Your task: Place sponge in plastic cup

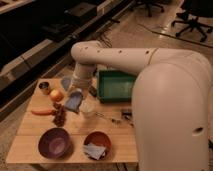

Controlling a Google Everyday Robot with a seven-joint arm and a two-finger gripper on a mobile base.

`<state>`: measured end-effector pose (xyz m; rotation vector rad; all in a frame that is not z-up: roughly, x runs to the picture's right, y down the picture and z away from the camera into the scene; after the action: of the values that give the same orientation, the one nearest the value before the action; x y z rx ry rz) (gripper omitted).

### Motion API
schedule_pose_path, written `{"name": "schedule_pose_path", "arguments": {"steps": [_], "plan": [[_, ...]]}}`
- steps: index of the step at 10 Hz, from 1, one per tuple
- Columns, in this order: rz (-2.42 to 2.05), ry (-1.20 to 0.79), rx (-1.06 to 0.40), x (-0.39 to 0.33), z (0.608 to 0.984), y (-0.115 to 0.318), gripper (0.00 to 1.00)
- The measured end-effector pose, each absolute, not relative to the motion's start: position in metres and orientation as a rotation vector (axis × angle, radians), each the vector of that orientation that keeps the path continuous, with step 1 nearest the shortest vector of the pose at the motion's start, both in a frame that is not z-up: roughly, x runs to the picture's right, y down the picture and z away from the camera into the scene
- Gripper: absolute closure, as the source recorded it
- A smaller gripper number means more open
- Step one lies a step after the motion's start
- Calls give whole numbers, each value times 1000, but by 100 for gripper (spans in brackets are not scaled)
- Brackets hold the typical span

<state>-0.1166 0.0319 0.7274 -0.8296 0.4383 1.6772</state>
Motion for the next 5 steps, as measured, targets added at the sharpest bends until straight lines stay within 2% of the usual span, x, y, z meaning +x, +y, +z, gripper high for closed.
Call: {"name": "schedule_pose_path", "arguments": {"steps": [5], "plan": [[1909, 554, -705, -5, 734, 32, 100]]}}
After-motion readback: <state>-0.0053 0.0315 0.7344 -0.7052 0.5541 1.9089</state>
